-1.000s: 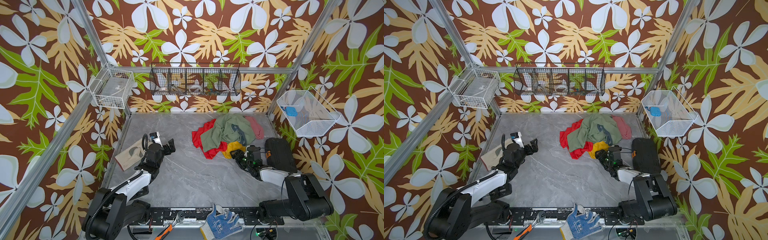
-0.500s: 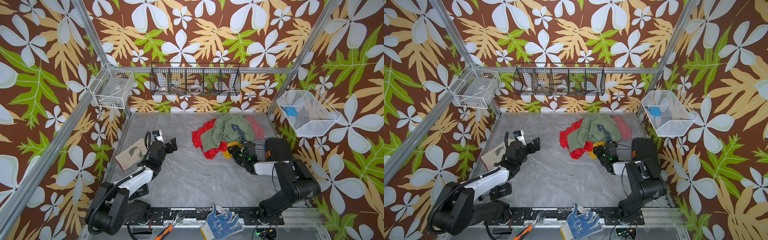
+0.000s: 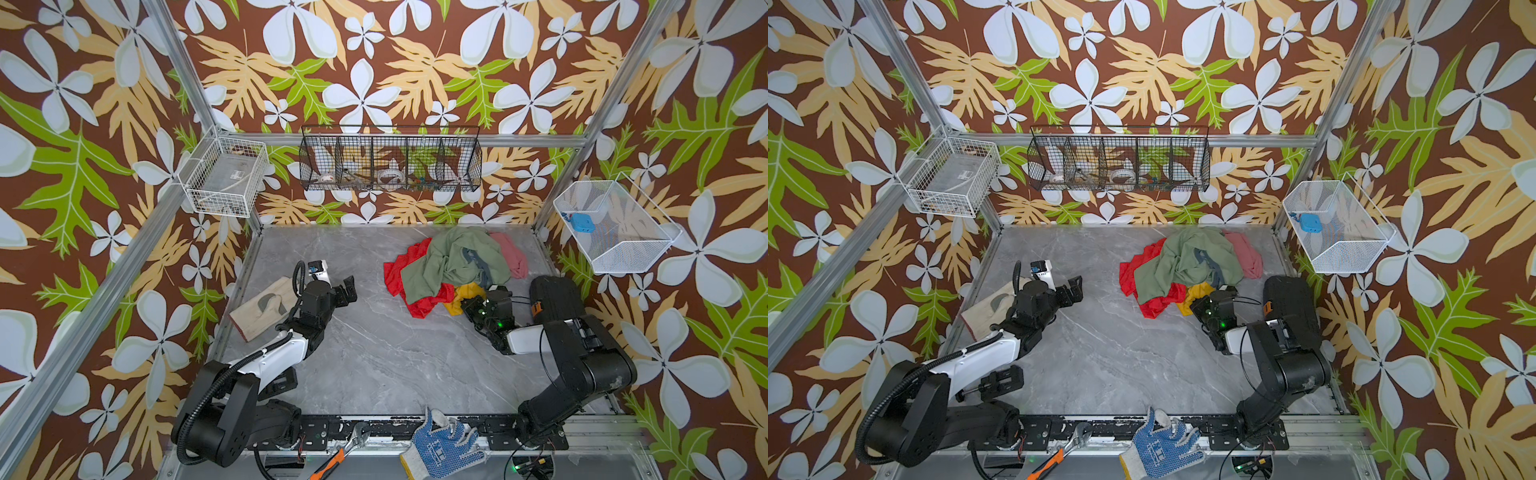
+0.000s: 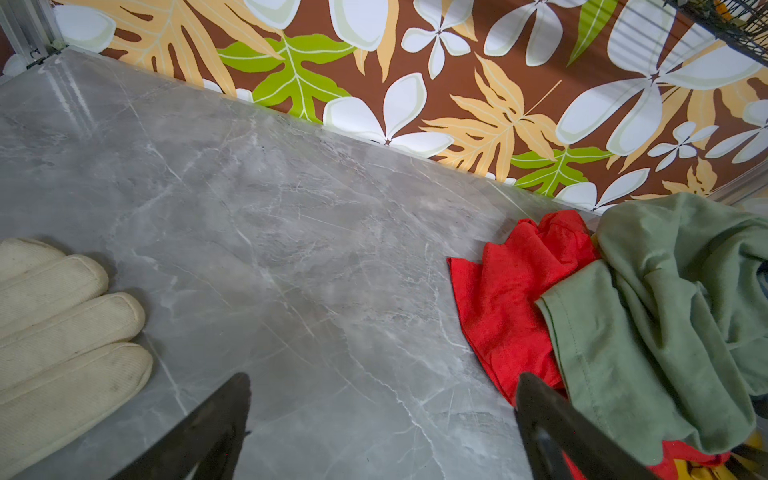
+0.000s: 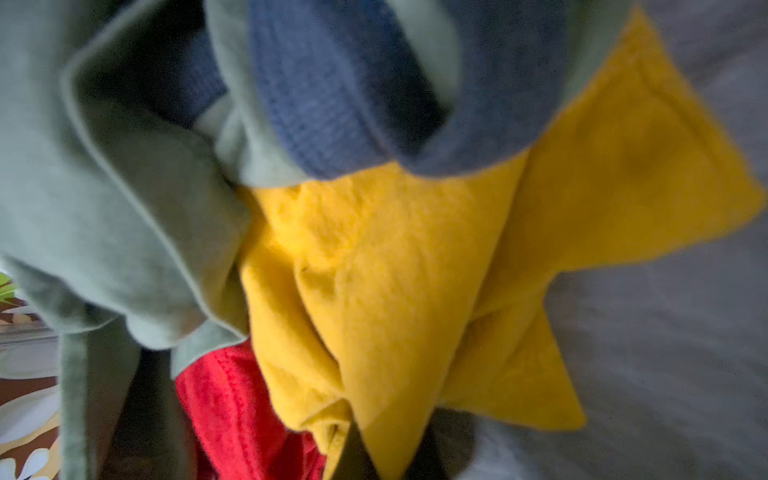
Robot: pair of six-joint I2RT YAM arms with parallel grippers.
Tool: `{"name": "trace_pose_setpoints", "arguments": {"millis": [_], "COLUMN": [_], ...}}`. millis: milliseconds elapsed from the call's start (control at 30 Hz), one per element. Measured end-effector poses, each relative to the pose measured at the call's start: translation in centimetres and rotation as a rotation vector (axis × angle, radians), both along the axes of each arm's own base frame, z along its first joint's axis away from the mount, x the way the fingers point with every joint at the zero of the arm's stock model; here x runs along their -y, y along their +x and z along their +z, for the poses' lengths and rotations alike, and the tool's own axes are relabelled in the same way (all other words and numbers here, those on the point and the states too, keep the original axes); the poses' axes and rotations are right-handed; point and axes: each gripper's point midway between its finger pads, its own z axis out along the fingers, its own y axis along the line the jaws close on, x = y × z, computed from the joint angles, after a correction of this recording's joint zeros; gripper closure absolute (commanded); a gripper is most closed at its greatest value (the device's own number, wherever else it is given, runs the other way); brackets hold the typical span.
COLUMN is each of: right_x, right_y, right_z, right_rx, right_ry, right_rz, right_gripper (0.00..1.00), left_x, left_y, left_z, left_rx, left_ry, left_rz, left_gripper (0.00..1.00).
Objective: Pick out a specific cloth from the pile
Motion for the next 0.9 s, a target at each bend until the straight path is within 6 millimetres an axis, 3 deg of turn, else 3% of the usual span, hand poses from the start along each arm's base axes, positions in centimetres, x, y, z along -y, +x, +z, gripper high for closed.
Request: {"name": "trace_pose_setpoints", "arguments": {"millis": [233, 400, 733, 900], "right_x": [-0.1, 0.9, 2.1, 2.6], "right_y": [0.1, -1.0, -3.5, -4.8], "right_z": [4.0, 6.0, 9.7, 9.4], "right_rx": [0.119, 0.159, 0.22, 0.178], "right_ry": [0.017, 0.021, -0.011, -0.035], "right_rz": [0.006, -0.014, -0.032, -0.041], "right_gripper": [1.0, 1.0, 1.0, 1.0], "left_x": [0.1, 1.2, 7.8, 11.3], "left_y": [-0.1, -0.1, 0.6, 1.5], "left_z": [-0.4, -0.7, -1.9, -1.9], "left_rx": [-0.018, -0.033, -0.077, -0.083], "left_ry": [0.007, 0.013, 0.026, 0.021], "left_rz": [-0.002, -0.025, -0.175, -0.247], "left_gripper": [0.0, 0.0, 0.0, 0.0]}}
